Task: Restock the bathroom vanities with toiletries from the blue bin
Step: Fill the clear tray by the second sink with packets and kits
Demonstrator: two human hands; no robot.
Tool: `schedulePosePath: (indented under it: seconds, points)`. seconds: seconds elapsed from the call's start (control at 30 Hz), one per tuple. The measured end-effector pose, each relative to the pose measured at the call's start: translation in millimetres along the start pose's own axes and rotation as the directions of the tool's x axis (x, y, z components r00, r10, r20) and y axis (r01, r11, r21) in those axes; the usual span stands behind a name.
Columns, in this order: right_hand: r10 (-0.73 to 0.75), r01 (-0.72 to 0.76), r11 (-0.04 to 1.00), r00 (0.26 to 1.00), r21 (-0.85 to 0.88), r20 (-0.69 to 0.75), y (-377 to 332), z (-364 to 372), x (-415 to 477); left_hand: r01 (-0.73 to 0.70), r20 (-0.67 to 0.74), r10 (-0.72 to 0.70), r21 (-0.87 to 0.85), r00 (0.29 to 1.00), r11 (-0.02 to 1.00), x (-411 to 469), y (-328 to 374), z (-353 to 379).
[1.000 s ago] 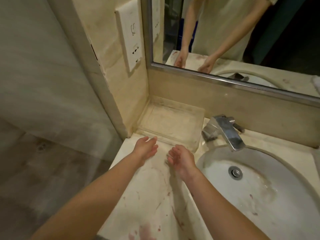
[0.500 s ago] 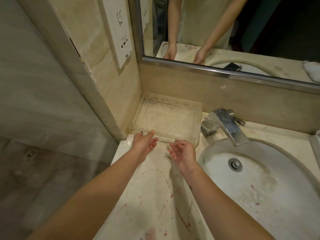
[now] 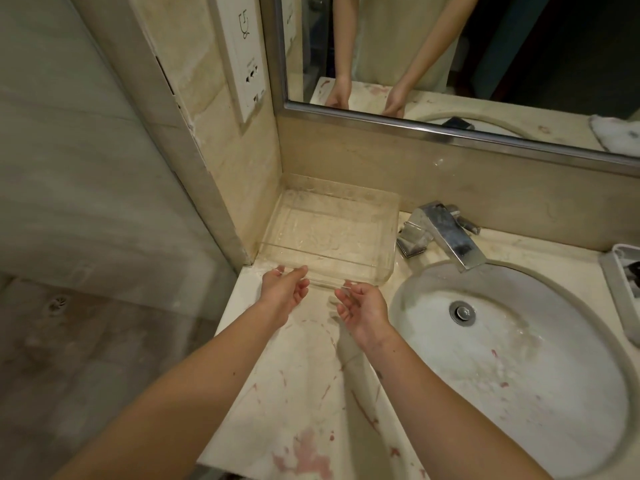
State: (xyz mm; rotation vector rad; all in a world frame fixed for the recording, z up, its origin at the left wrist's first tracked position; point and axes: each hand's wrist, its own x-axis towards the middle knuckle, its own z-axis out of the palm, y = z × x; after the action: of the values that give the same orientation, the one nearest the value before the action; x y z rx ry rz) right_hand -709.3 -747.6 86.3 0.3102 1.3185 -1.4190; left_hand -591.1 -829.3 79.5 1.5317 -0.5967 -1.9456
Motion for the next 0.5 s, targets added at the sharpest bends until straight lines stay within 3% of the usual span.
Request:
schedulePosePath:
  seconds: [0.5]
  points:
    - [0.014, -0.010, 0.987, 1.000, -0.158, 0.023, 27.1, -28.1, -47.6, 0.005, -0.040, -0.005, -0.002, 0.999, 1.000, -44.1, -32.4, -35.0]
